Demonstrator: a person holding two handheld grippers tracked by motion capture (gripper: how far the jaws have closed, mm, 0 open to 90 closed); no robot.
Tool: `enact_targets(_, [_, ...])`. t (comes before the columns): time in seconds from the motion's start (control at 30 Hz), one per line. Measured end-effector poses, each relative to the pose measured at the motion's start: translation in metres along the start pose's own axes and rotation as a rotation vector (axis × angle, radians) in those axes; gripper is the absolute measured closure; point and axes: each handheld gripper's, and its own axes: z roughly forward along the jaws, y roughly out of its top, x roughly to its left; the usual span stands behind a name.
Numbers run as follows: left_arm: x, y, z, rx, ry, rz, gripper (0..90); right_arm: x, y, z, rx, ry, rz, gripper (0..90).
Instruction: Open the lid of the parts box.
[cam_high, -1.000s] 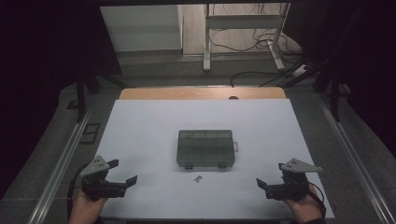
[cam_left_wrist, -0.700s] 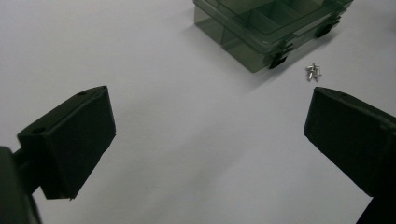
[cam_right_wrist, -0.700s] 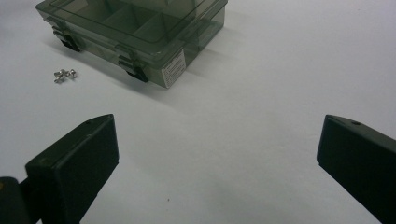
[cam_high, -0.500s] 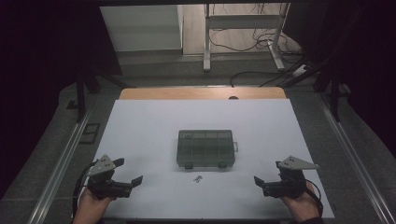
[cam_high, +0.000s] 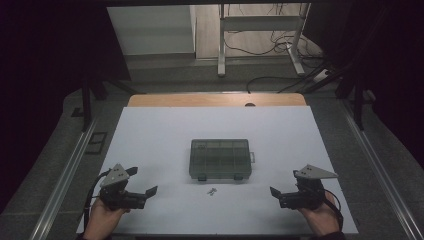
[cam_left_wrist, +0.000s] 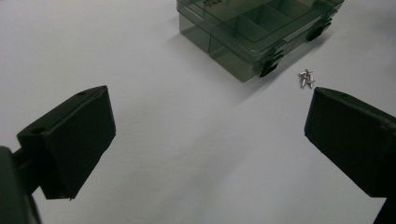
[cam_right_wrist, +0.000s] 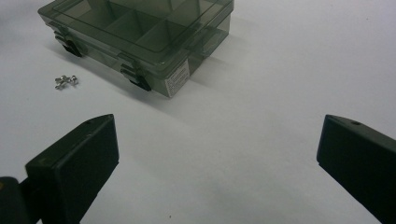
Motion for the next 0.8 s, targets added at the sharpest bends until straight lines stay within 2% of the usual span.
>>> enact_targets(0.43, [-0.002,0.007,0.014,0.005,-0.018,-0.001,3.0,0.003,0.005,0.008,-0.019,0.026,-0.016,0.0])
enact_targets(0.8, [0.0,0.014,0.023,0.034,-0.045,-0.041,4.6,0.005,0.012,0.016,-0.013,0.046,-0.012,0.0])
